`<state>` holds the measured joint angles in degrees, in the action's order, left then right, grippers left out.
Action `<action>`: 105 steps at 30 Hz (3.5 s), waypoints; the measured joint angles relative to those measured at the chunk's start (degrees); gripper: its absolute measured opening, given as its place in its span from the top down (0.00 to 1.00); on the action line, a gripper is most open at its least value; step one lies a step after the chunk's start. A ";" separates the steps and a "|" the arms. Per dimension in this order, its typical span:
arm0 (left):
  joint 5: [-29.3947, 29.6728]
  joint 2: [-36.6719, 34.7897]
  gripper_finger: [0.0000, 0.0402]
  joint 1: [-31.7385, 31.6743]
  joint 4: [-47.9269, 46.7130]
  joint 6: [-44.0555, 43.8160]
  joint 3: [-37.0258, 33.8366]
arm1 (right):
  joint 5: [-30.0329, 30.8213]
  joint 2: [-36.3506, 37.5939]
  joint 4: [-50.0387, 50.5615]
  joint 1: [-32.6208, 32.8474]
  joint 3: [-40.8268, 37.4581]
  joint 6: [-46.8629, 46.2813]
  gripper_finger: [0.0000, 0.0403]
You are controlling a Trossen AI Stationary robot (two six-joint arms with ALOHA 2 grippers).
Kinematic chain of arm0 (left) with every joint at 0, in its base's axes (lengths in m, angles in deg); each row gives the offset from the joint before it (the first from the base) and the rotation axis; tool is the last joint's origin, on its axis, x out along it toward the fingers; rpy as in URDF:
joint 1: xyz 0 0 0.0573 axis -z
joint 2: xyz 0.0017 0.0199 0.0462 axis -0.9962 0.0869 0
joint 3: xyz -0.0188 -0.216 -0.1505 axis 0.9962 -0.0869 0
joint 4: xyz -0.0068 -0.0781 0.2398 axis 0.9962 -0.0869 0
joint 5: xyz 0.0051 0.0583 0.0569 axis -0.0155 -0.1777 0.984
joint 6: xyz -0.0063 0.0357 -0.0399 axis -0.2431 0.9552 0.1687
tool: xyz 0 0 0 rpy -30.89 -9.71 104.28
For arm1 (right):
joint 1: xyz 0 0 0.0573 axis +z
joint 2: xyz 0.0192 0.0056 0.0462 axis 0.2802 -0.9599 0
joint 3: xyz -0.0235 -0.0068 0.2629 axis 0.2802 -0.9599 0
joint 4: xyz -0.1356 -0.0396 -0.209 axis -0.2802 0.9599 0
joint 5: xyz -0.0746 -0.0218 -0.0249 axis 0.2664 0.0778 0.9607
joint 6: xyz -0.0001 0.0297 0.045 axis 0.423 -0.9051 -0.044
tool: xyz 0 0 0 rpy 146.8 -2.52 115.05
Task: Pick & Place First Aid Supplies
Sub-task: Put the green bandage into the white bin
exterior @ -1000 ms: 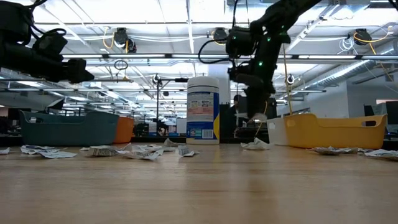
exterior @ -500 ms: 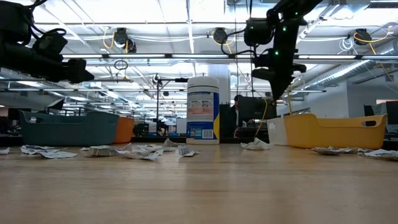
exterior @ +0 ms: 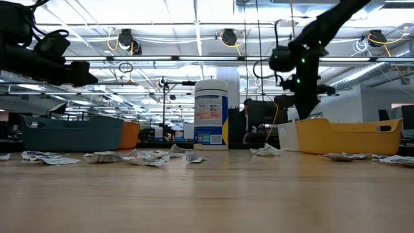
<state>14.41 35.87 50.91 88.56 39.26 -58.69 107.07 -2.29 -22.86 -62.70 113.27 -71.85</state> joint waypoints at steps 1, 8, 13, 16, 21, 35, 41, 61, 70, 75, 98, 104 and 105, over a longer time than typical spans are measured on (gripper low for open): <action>-0.01 0.01 0.23 0.01 0.00 0.00 0.00 | -0.95 -0.31 -1.96 -0.85 -1.26 0.01 1.00; 0.02 0.00 0.23 0.00 0.00 0.00 0.00 | -6.74 -2.71 -5.15 -5.24 -4.45 0.77 0.97; 0.04 0.00 0.23 0.01 0.00 0.00 0.00 | -6.95 -2.75 -5.01 -5.65 -4.45 1.77 0.84; 0.07 0.00 0.23 0.01 0.00 0.00 0.00 | -6.95 -2.75 -5.55 -5.65 -4.45 2.50 0.73; 0.07 0.02 0.23 0.00 0.00 0.00 0.00 | -6.97 -2.75 -5.61 -5.65 -4.45 4.10 0.55; 0.07 0.01 0.23 0.00 0.00 0.00 0.00 | -6.93 -2.75 -10.86 -5.69 -4.45 5.63 0.39; 0.07 0.01 0.23 0.01 0.00 0.00 0.00 | -6.93 -2.75 -11.10 -5.67 -4.45 5.65 0.40; 0.04 0.02 0.23 0.01 0.00 0.00 0.00 | -7.14 -2.47 -15.51 -5.61 -4.43 11.49 0.41; 0.04 0.00 0.23 0.02 0.00 0.00 0.02 | -7.09 -2.47 -15.46 -5.61 -4.43 11.49 0.41; 0.02 0.00 0.23 0.00 0.00 0.00 0.00 | -6.96 -2.47 -15.36 -4.95 -4.43 12.15 0.41; 0.04 0.02 0.23 0.00 0.00 0.00 0.00 | -10.37 -2.42 30.79 0.55 19.48 14.52 0.41; 0.03 0.02 0.23 0.01 0.00 0.00 0.00 | -15.53 -2.49 32.80 6.98 19.46 22.50 0.41; 0.04 0.00 0.23 0.02 0.00 0.00 0.00 | -16.10 -2.49 32.80 8.47 19.46 24.48 0.41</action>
<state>14.45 35.88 50.92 88.56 39.26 -58.69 90.96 -4.78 9.94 -54.23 132.73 -47.38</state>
